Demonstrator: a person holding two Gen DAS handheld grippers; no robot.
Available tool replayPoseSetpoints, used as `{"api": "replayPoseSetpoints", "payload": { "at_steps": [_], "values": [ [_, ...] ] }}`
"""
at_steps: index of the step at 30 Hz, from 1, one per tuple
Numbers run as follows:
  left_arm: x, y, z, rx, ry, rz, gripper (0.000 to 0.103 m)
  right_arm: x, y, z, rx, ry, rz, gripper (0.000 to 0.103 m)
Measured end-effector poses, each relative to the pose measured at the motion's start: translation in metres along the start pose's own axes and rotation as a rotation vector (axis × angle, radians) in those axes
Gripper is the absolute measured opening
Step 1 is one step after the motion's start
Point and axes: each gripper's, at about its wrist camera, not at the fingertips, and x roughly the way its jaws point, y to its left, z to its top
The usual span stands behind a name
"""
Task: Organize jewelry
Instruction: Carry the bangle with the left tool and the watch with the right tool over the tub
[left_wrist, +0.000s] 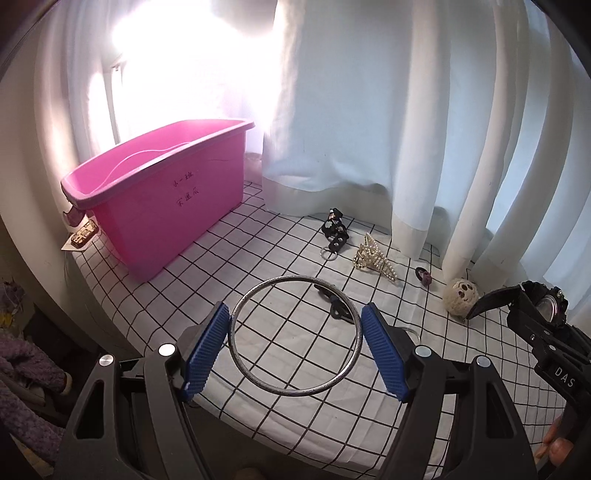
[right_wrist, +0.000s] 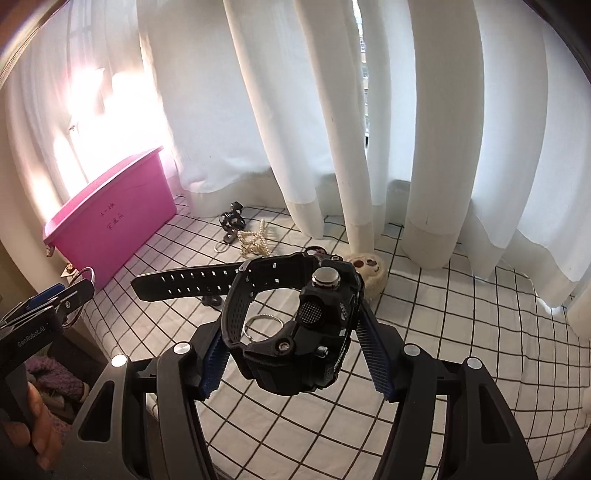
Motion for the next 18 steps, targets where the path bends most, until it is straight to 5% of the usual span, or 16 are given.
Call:
{"api": "replayPoseSetpoints", "payload": {
  "at_steps": [8, 18],
  "values": [
    [-0.029, 0.042, 0.045, -0.019, -0.07, 0.041, 0.072, 0.007, 0.064, 0.048, -0.065, -0.024, 0.107, 0.061],
    [-0.013, 0.138, 0.125, -0.038, -0.106, 0.044, 0.072, 0.054, 0.178, 0.12, -0.099, -0.053, 0.202, 0.061]
  ]
}}
